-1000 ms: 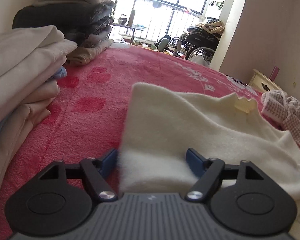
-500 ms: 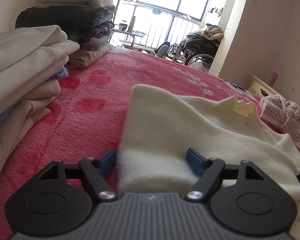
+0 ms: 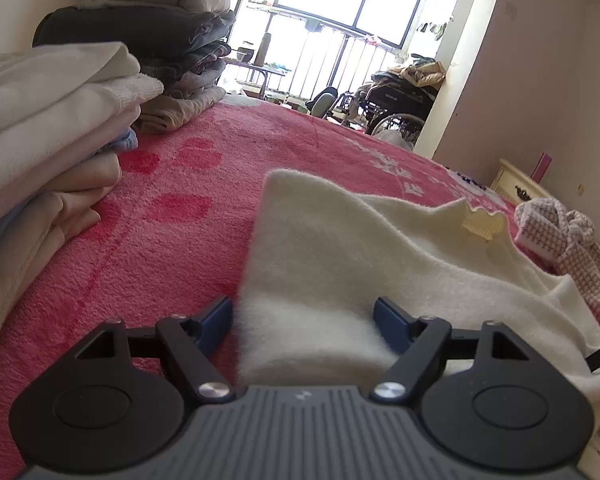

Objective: Fold clothes

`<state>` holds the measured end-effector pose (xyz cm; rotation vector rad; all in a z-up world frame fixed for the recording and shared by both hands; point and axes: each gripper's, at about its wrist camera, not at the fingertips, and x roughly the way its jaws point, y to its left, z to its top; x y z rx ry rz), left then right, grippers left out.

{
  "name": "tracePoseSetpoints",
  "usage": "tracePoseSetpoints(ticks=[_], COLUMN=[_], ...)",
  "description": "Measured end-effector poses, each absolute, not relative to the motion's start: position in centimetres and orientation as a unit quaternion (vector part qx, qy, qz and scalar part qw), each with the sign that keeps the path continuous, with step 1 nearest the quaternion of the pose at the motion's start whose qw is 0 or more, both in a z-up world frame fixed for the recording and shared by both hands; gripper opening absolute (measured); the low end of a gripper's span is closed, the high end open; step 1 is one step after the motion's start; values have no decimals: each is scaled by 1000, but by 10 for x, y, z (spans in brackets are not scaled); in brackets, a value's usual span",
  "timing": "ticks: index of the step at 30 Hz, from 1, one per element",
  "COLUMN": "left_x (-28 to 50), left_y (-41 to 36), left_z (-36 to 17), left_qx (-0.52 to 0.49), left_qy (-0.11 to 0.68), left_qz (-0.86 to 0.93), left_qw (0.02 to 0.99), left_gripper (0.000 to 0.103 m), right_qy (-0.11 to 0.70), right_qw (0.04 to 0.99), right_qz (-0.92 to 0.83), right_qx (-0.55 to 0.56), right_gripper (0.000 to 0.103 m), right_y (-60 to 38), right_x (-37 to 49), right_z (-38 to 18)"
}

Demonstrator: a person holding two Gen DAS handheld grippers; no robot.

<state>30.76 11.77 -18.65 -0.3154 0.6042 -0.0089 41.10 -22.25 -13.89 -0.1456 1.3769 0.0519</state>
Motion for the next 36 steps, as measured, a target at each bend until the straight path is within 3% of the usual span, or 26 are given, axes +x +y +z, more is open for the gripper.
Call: tracePoseSetpoints(ticks=[13, 21, 25, 31, 34, 36], left_x=[310, 309, 303, 378, 421, 441], left_y=[115, 104, 98, 36, 4, -12], left_z=[-183, -157, -111, -66, -73, -83], left_qx=[-145, -72, -4, 99, 103, 102], left_qy=[313, 335, 323, 355, 359, 345], left_qz=[-6, 5, 15, -49, -66, -72], left_qw=[939, 940, 946, 928, 925, 930], left_gripper=[81, 79, 79, 83, 82, 78], right_qy=[642, 548, 488, 344, 306, 313], right_qw=[761, 823, 849, 886, 893, 894], right_qz=[48, 139, 202, 293, 321, 322], right_qx=[-78, -55, -12, -108, -67, 16], right_gripper=[25, 25, 26, 33, 33, 33], right_y=[-223, -254, -271, -250, -245, -256], right_x=[415, 373, 381, 442, 486, 514], right_z=[-138, -135, -117, -107, -105, -107])
